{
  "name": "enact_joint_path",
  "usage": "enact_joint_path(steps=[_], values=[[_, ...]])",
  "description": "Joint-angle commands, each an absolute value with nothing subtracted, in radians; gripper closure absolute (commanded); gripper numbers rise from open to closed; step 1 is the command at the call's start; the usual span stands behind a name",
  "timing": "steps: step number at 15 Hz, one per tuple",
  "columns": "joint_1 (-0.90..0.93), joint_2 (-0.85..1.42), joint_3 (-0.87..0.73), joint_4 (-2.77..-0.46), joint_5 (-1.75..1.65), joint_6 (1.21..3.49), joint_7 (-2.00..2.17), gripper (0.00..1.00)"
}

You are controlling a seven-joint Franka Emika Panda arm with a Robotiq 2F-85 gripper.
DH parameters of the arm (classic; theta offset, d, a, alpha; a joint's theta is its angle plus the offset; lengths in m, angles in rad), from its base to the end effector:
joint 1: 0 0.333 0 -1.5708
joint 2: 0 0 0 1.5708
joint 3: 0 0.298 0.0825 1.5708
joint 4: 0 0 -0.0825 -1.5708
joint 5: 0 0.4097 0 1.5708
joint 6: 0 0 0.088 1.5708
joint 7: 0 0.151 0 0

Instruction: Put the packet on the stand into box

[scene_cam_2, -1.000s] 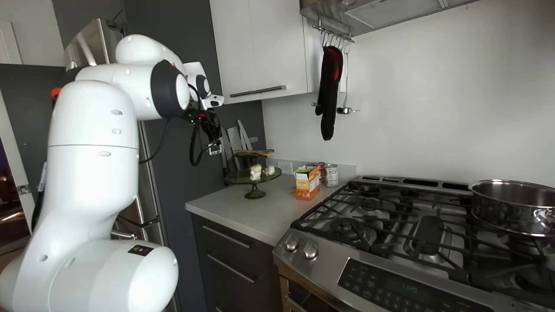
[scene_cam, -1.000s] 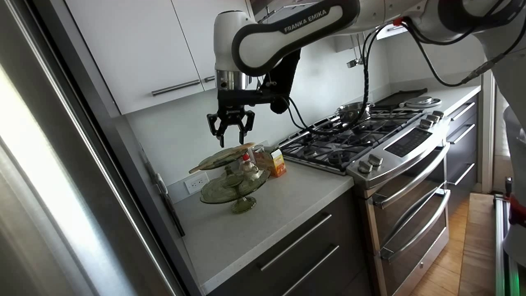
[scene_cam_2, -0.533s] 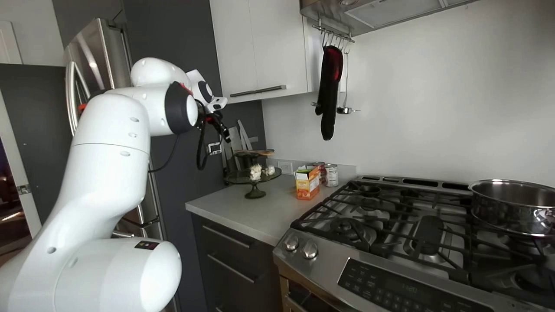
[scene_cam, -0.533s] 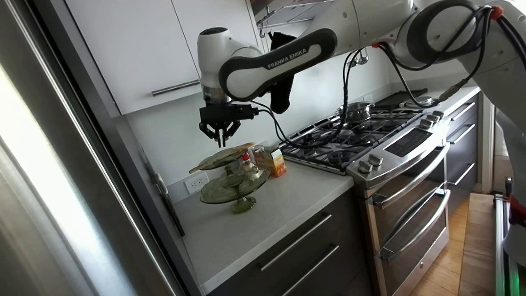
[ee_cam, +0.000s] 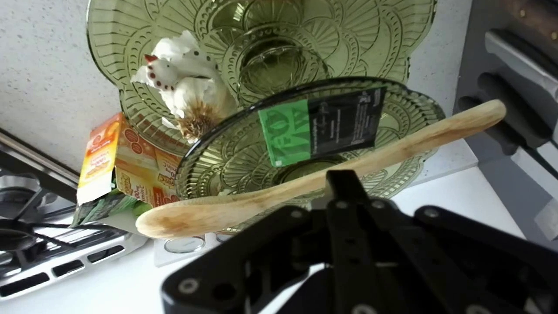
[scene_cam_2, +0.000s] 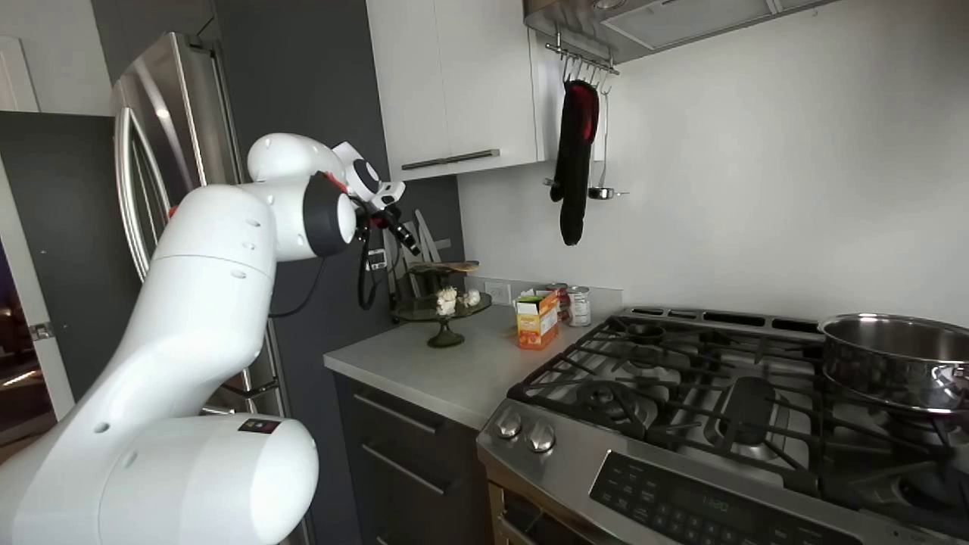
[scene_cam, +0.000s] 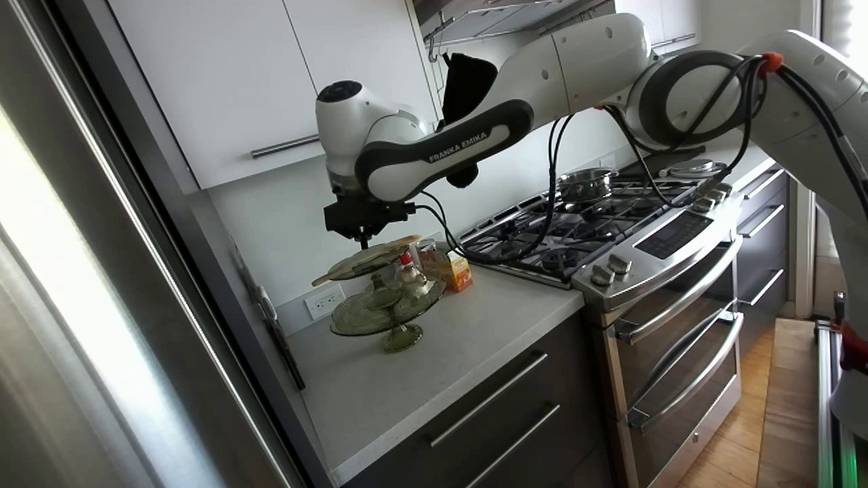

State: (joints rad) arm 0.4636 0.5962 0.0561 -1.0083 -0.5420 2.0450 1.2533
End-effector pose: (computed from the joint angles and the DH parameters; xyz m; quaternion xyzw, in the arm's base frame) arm 0.7179 0.3393 0.5153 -0.9028 0.2834 -0.3233 0.0082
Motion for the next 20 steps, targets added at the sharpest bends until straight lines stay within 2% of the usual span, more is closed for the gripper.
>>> enact_joint_path(steps=[1,20], values=[[0.482,0.66,0.031,-0.937,-0.575,2.03,1.282,1.0],[0.52,0.754,-0.011,-0.876,-0.673,2.041,1.214,1.0]])
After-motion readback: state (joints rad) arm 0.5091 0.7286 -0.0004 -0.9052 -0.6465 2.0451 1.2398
